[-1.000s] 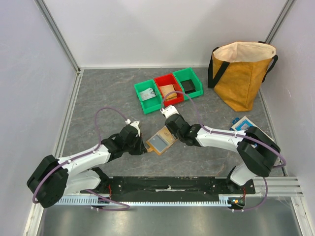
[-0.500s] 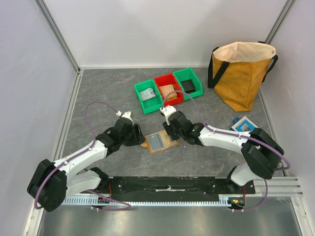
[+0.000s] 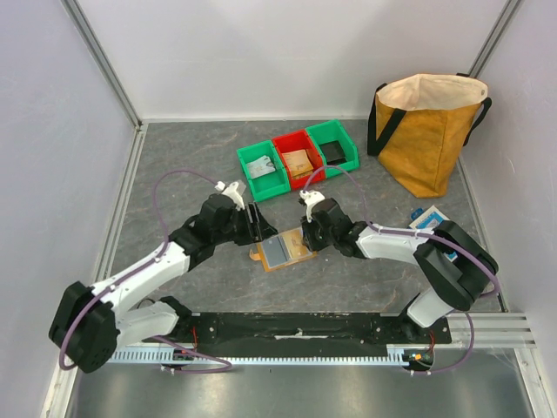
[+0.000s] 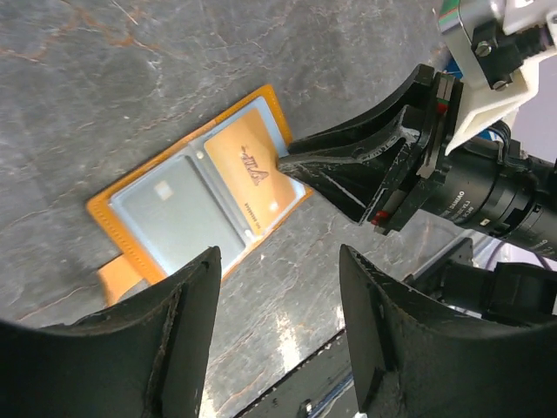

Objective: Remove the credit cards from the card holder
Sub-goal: Remove the credit card from the card holder.

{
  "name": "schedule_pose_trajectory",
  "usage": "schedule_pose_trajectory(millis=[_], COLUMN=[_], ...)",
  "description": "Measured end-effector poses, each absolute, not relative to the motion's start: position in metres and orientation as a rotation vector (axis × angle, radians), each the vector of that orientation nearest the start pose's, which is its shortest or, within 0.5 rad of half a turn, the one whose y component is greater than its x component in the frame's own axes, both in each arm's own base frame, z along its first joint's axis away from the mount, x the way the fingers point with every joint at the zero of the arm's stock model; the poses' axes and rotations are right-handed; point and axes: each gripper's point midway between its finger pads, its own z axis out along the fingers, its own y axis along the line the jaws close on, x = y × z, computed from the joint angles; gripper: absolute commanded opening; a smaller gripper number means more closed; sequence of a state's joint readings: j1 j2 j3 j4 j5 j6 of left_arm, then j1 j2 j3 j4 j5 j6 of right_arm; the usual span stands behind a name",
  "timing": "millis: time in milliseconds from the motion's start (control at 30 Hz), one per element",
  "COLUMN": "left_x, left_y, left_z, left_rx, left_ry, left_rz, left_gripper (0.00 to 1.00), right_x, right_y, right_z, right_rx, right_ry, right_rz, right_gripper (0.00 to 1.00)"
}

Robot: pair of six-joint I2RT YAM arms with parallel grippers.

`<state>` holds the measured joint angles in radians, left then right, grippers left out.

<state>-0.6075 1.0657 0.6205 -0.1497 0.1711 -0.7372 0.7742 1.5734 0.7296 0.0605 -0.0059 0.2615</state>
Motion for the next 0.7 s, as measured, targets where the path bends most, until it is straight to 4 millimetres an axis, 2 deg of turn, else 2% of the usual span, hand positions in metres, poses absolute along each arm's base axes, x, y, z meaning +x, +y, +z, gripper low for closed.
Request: schedule_pose_trajectory(millis=[133,267,533,700], left_x=[0.236,0.242,0.242,0.235], left_y=[-0.249,-0.26,-0.271,-0.268], left_z=[0.119,0.104,0.073,0.052], left_rx=[-0.062,-0.096,-0.125,-0.159], left_ry=[2.358,2.389,2.458,2.503], left_rz=[-0.997,-1.025,-1.021,-0.997], left_gripper=[0.54,0.53,0.52,0.51], right_x=[0.261,0.258,0.253,0.249], right_y=[0.272,0.276,0.278,0.278], right_z=[0.026,0.025,0.022,0.022], right_rx=[-0.594,-0.596,-0.565,-0.55], right_ry=[2.329,2.316,2.312,2.323], right_rz=[0.548,0.594,0.648,0.678], right_gripper=[0.23,0.18,0.15,0.16])
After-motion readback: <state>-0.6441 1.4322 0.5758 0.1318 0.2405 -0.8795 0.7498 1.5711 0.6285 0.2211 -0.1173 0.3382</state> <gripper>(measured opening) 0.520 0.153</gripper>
